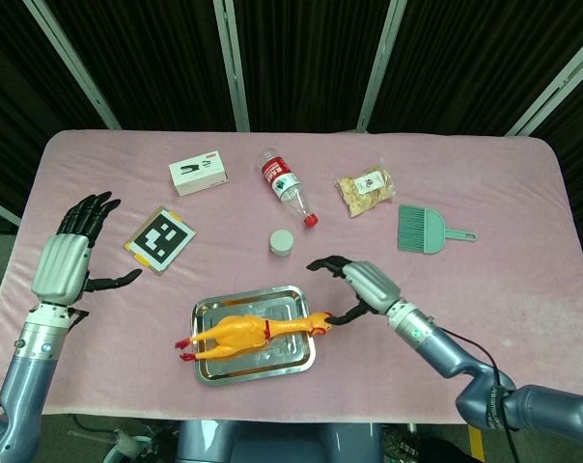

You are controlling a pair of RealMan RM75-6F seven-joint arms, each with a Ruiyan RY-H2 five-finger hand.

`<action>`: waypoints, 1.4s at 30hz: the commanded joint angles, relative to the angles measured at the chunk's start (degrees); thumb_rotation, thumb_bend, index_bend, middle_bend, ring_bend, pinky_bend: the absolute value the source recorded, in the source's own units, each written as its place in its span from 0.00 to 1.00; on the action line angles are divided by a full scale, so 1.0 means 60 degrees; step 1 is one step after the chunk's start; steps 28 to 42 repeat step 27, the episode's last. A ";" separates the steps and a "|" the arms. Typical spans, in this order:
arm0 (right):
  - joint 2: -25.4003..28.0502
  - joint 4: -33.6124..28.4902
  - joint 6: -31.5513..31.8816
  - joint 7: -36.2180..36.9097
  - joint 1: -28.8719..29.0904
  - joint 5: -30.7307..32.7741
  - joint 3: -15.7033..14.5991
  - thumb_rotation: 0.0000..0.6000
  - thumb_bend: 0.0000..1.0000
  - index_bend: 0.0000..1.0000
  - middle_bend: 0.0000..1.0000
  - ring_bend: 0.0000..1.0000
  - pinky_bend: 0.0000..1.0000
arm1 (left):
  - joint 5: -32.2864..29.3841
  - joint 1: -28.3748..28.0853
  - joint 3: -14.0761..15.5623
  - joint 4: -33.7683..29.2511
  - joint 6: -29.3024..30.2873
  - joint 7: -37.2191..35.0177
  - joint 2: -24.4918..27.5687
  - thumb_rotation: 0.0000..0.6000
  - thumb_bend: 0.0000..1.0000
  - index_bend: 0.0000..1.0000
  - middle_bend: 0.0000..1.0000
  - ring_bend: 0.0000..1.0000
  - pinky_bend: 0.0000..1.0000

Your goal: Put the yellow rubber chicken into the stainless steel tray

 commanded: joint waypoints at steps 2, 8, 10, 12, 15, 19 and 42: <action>0.0800 -0.0150 0.1368 -0.1072 -0.1059 0.0460 0.0091 1.00 0.21 0.33 0.34 0.28 0.40 | -0.0161 0.0340 0.0159 0.0087 0.0192 0.0158 0.0206 1.00 0.02 0.12 0.06 0.01 0.09; 0.1321 -0.0064 0.2761 -0.2568 -0.2328 0.1198 0.0049 1.00 0.21 0.30 0.34 0.22 0.31 | -0.0145 0.0828 0.0680 0.0140 0.0070 0.0193 0.0672 1.00 0.02 0.12 0.05 0.01 0.07; 0.1381 0.0042 0.3122 -0.2990 -0.2706 0.1331 -0.0044 1.00 0.21 0.26 0.32 0.16 0.24 | -0.0106 0.0988 0.0895 0.0115 0.0005 0.0271 0.0865 1.00 0.02 0.12 0.05 0.01 0.06; 0.1371 0.0194 0.3482 -0.3498 -0.3084 0.1431 -0.0171 1.00 0.22 0.22 0.29 0.11 0.19 | -0.0004 0.1165 0.1087 0.0057 0.0040 0.0314 0.0995 1.00 0.03 0.12 0.05 0.01 0.06; 0.1277 0.0348 0.3992 -0.4108 -0.3559 0.1489 -0.0313 1.00 0.21 0.17 0.25 0.08 0.15 | 0.0273 0.1413 0.1343 -0.0033 0.0155 0.0221 0.1107 1.00 0.03 0.13 0.04 0.01 0.06; 0.1139 0.0399 0.4662 -0.4680 -0.4174 0.1560 -0.0469 1.00 0.22 0.12 0.23 0.07 0.13 | 0.0782 0.1820 0.1812 -0.0144 0.0397 0.0171 0.1200 1.00 0.03 0.12 0.04 0.01 0.05; 0.1000 0.0210 0.5763 -0.5050 -0.5084 0.1254 -0.0703 1.00 0.22 0.09 0.23 0.06 0.13 | 0.1555 0.2451 0.2218 -0.0079 0.1132 0.0086 0.1071 1.00 0.03 0.12 0.04 0.01 0.05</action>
